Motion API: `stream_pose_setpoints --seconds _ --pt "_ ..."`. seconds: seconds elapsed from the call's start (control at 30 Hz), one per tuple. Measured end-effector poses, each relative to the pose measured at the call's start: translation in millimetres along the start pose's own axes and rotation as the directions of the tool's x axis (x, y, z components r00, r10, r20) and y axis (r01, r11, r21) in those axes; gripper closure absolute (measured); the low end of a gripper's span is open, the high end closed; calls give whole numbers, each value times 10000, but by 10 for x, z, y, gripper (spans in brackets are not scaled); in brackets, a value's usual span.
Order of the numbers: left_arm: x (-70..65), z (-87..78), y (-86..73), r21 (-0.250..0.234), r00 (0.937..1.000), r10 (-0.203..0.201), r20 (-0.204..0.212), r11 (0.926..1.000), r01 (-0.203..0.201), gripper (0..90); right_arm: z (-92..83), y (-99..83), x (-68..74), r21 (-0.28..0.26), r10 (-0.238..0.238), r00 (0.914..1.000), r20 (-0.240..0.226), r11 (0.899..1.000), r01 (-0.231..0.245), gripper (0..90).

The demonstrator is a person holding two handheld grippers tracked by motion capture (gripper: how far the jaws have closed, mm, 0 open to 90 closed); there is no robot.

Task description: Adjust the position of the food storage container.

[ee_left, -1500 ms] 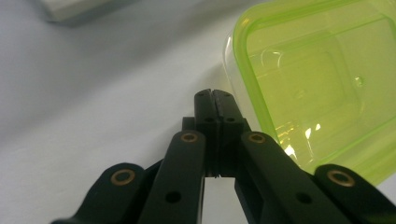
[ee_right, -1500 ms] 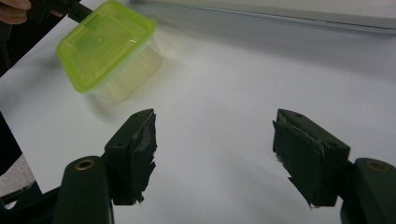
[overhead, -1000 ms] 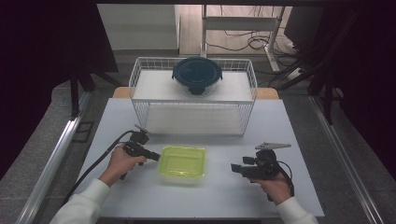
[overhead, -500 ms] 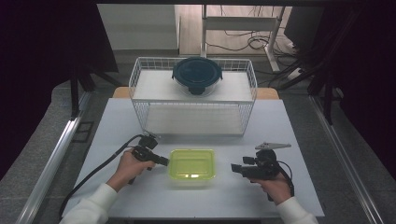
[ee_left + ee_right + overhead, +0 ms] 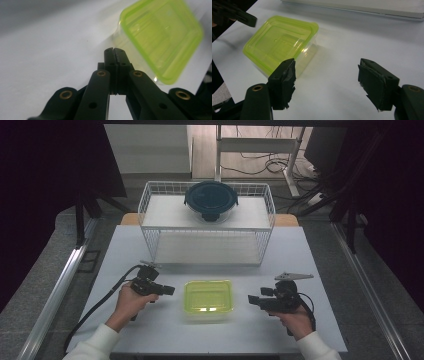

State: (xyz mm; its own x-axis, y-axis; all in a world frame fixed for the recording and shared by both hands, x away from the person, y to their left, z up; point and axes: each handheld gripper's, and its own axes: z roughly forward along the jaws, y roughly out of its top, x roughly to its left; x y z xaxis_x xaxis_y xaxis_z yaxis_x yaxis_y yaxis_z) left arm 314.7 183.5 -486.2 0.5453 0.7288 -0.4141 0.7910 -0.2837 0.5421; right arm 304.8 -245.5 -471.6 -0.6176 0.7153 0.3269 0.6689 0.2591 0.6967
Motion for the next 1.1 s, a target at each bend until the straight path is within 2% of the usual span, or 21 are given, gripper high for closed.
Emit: stream_pose_setpoints --seconds 0.07,0.1,0.13,0.2,0.23,0.27,0.3,0.33,0.4,0.47,0.53,0.67,0.97,1.1 --pt "-67 -78 -68 -625 9997 136 -181 9979 -147 894 1 0 1 -8 4 10000 2 10000 -3 303" --pt "-93 -104 -117 -1013 9995 211 -218 9946 -232 883 2 0 5 -2 -4 10000 -17 10000 4 303" --pt "-117 -123 -163 -1241 9993 222 -298 9919 -257 871 6 -1 10 -1 -34 10000 -19 10000 34 303" --pt "-164 -160 -213 -1379 9981 352 -510 9896 -419 820 18 5 20 27 -81 10000 -39 10000 81 303" --pt "-187 -207 -254 -1859 9978 345 -573 9816 -446 781 21 8 25 32 -109 9999 -46 9999 109 303" --pt "-193 -237 -274 -2047 9978 387 -543 9776 -490 715 22 14 34 60 -144 9999 -50 9999 144 303" --pt "-201 -257 -284 -2067 9976 460 -511 9768 -556 656 24 19 41 43 -153 9999 -55 9999 153 303" --pt "-210 -271 -292 -2083 9973 477 -560 9763 -584 557 26 25 46 8 -174 9998 -81 9998 174 303" --pt "-216 -273 -299 -2063 9966 449 -690 9768 -583 449 29 31 57 -33 -242 9996 -107 9997 242 303" --pt "-211 -253 -293 -1980 9972 393 -632 9789 -511 350 32 32 66 -44 -280 9995 -130 9996 280 303" --pt "-213 -227 -292 -1872 9976 351 -601 9813 -458 307 42 31 71 -54 -314 9994 -174 9995 313 303" --pt "-200 -192 -286 -1783 9976 282 -638 9832 -392 264 57 25 76 38 -457 9988 -178 9989 458 302" --pt "-185 -150 -298 -1761 9985 123 -528 9841 -214 255 71 16 87 67 -562 9982 -202 9984 563 301" --pt "-157 -163 -330 -1771 9982 -89 -588 9842 -16 244 76 42 76 8 -515 9984 -219 9987 515 301"
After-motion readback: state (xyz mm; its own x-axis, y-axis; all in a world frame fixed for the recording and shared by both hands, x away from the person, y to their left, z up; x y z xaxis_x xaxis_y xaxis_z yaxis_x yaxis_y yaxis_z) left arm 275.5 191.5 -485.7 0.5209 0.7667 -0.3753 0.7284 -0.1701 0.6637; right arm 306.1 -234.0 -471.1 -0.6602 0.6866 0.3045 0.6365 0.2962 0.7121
